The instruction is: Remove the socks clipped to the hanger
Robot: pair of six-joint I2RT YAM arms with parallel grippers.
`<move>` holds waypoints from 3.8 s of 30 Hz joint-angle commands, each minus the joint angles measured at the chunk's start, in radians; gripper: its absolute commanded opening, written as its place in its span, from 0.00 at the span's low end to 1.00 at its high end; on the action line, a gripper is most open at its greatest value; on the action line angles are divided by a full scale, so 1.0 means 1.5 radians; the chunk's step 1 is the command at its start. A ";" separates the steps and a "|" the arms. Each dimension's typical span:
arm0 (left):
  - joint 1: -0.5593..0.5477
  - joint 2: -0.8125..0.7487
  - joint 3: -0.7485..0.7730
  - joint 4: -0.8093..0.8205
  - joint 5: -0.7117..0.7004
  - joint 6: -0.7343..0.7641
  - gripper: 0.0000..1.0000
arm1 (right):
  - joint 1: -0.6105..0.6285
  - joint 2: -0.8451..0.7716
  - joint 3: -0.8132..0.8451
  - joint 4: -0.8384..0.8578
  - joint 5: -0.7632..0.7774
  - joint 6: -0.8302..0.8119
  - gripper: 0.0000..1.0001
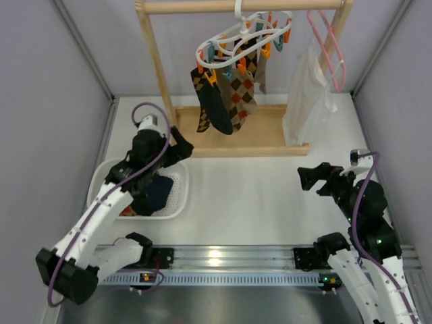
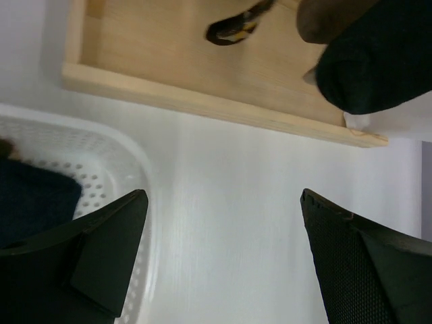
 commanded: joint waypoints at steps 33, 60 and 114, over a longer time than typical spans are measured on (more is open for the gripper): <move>-0.350 0.626 0.480 0.174 -0.740 0.227 0.38 | -0.006 -0.040 0.031 -0.059 -0.091 -0.023 0.99; -0.341 0.202 -0.003 0.513 -0.340 0.273 0.00 | 0.246 0.580 0.633 0.057 -0.047 -0.014 0.79; -0.338 0.132 -0.067 0.532 -0.335 0.257 0.00 | 0.353 0.994 1.002 0.135 0.098 -0.066 0.05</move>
